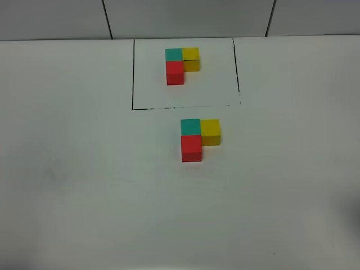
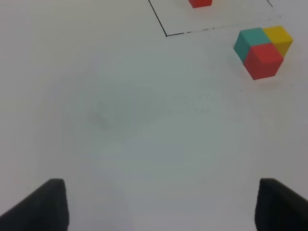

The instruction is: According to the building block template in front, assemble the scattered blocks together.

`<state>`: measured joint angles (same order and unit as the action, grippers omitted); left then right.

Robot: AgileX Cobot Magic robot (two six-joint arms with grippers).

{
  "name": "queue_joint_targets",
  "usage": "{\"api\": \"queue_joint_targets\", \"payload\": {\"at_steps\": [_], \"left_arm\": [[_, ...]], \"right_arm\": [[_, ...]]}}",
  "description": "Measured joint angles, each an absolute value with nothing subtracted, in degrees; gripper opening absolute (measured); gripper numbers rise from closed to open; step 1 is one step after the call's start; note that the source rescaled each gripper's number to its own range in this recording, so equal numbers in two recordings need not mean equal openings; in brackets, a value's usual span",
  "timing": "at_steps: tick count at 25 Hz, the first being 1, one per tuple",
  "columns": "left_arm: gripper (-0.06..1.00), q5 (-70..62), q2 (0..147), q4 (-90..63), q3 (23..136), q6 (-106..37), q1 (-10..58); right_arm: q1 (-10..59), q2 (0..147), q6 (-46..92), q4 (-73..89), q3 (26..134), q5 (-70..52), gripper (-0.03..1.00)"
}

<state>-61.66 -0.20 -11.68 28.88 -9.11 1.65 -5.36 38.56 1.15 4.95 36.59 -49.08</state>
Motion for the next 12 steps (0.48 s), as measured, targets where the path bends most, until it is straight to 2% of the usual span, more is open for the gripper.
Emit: {"api": "queue_joint_targets", "payload": {"at_steps": [6,12], "left_arm": [[0.79,-61.66,-0.20,-11.68,28.88,-9.11,1.65],[0.79,-61.66,-0.20,-11.68,28.88,-9.11,1.65]], "right_arm": [[-5.36,21.90,1.09,6.04,31.87,-52.77,0.89],[-5.36,11.77,1.09,7.02,30.19,-57.23,0.89]]}}
